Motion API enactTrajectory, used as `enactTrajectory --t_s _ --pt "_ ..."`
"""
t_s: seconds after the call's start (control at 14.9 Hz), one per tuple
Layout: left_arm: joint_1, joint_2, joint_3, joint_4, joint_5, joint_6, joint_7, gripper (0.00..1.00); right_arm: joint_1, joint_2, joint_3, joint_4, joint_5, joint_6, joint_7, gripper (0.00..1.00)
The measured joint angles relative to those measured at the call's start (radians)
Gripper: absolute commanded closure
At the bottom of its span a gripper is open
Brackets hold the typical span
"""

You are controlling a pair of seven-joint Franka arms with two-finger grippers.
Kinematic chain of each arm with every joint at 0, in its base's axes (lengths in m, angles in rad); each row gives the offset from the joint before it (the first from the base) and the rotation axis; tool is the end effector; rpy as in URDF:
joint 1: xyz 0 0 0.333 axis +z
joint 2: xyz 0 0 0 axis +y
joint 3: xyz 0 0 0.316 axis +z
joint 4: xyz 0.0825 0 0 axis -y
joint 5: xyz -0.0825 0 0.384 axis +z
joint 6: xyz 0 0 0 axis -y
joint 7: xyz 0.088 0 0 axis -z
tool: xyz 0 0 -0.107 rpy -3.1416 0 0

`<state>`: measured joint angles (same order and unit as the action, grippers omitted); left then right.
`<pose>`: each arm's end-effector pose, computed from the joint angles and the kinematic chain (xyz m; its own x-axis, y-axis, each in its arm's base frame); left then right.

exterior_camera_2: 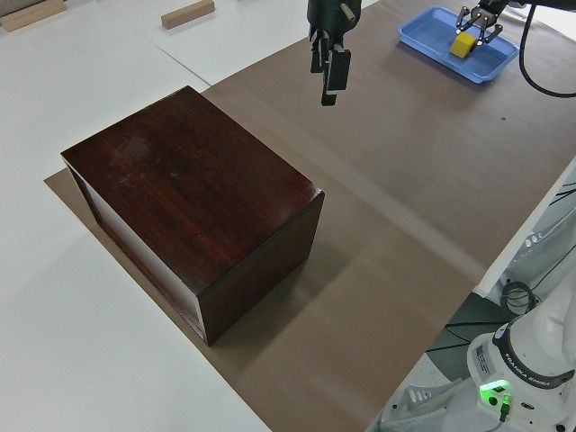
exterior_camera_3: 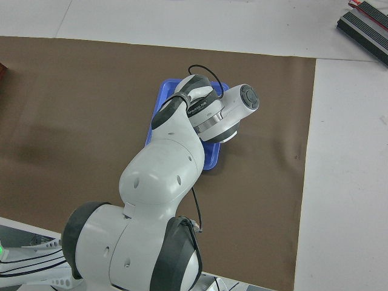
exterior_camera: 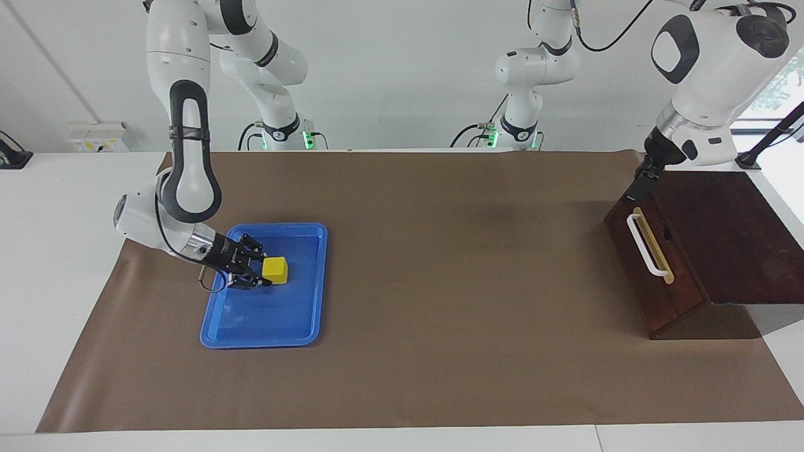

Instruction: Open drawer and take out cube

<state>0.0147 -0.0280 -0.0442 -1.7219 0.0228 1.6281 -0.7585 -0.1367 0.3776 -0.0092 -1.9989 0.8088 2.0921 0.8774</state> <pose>0.5455 -0.0141 0.5734 0.7461 0.6650 -0.0313 0.6626 -0.7464 -0.0626 0.5830 -0.0497 0.2595 0.0291 -0.7757 -0.6304 -0.9996 -0.0198 -0.0218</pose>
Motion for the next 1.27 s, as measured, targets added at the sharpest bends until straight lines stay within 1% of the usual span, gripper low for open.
enactTrajectory --t_s 0.2,0.4,0.54,0.6,0.8,1.01,1.14,1.27 --pt "-0.024 -0.005 -0.014 0.0 0.0 -0.045 0.183 0.0 -0.002 -0.001 0.0 0.01 0.001 -0.004 0.007 0.14" --pt "-0.018 -0.005 -0.024 0.004 -0.017 -0.059 0.383 0.0 -0.002 -0.009 -0.001 0.056 0.0 -0.058 0.052 0.08" --pt "-0.007 -0.006 -0.025 0.017 -0.041 -0.06 0.499 0.0 0.0 -0.033 -0.001 0.084 -0.01 -0.099 0.093 0.05" --pt "-0.001 -0.006 -0.025 0.021 -0.047 -0.062 0.546 0.0 0.002 -0.055 0.0 0.095 -0.027 -0.117 0.113 0.0" --pt "0.007 -0.005 -0.032 0.025 -0.05 -0.072 0.623 0.0 0.021 -0.16 0.001 0.115 -0.187 -0.167 0.142 0.0" --pt "0.006 -0.001 -0.038 0.03 -0.05 -0.076 0.662 0.0 0.045 -0.259 0.004 0.155 -0.332 -0.273 0.146 0.0" --pt "0.005 0.004 -0.038 0.03 -0.05 -0.081 0.672 0.0 0.051 -0.291 0.007 0.203 -0.4 -0.345 0.121 0.0" --pt "0.004 0.005 -0.039 0.032 -0.05 -0.088 0.676 0.0 0.059 -0.313 0.01 0.248 -0.443 -0.401 0.053 0.0"
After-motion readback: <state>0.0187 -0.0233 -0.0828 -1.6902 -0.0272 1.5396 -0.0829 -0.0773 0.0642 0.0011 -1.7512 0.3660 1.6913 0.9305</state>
